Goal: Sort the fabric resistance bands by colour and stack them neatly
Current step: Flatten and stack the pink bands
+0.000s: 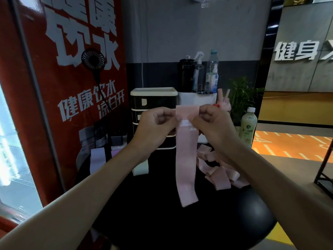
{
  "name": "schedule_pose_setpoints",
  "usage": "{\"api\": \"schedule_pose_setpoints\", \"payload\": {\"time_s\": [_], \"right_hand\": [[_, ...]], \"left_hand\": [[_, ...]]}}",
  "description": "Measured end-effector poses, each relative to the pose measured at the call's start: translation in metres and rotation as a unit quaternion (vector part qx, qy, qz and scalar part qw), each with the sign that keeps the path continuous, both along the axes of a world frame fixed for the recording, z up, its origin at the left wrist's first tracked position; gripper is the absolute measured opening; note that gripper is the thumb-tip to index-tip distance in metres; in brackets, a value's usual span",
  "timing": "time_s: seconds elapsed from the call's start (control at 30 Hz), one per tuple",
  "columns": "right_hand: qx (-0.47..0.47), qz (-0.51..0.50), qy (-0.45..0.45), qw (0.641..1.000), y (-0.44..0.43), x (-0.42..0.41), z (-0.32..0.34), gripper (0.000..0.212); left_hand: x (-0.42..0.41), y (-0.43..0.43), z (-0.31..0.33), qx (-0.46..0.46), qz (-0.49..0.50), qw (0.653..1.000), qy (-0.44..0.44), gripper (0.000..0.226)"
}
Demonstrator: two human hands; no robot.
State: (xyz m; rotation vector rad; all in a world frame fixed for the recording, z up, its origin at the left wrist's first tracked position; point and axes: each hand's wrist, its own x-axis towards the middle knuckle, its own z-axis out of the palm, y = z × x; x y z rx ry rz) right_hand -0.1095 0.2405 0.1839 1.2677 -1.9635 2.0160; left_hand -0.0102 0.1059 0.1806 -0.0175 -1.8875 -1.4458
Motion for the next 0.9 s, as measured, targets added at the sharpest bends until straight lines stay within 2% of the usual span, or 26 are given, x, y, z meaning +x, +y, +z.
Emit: {"api": "schedule_pose_setpoints", "payload": {"time_s": [0.13,0.27,0.43,0.53,0.63,0.73,0.8,0.9], "right_hand": [[-0.013,-0.026,-0.015,0.999,-0.004,-0.002,0.004,0.013],[-0.013,-0.052,-0.017,0.998,-0.003,-0.002,0.001,0.016],[-0.025,-0.086,-0.028,0.996,0.005,-0.004,-0.009,0.012],[-0.044,-0.103,-0.060,0.992,0.012,-0.007,-0.019,0.010],[-0.052,-0.137,-0.085,0.986,0.019,-0.013,-0.028,0.009],[-0.057,-0.165,-0.115,0.978,0.028,-0.020,-0.036,0.011],[-0.070,-0.181,-0.129,0.972,0.035,-0.025,-0.042,0.007],[-0.066,-0.211,-0.132,0.966,0.053,-0.029,-0.052,0.010]], "left_hand": [[0.001,0.005,-0.014,0.008,-0.037,0.997,-0.064,0.013],[-0.002,0.006,-0.041,0.028,-0.044,0.992,-0.113,0.007],[0.000,0.000,-0.093,0.060,-0.133,0.969,-0.199,0.020],[0.005,-0.001,-0.120,0.055,-0.149,0.957,-0.242,0.017],[0.010,0.001,-0.137,0.025,-0.158,0.952,-0.261,0.004],[0.016,0.006,-0.149,0.000,-0.149,0.953,-0.264,0.011],[0.021,0.005,-0.153,0.014,-0.129,0.960,-0.246,0.001],[0.028,-0.006,-0.148,0.071,-0.084,0.969,-0.221,0.014]]}}
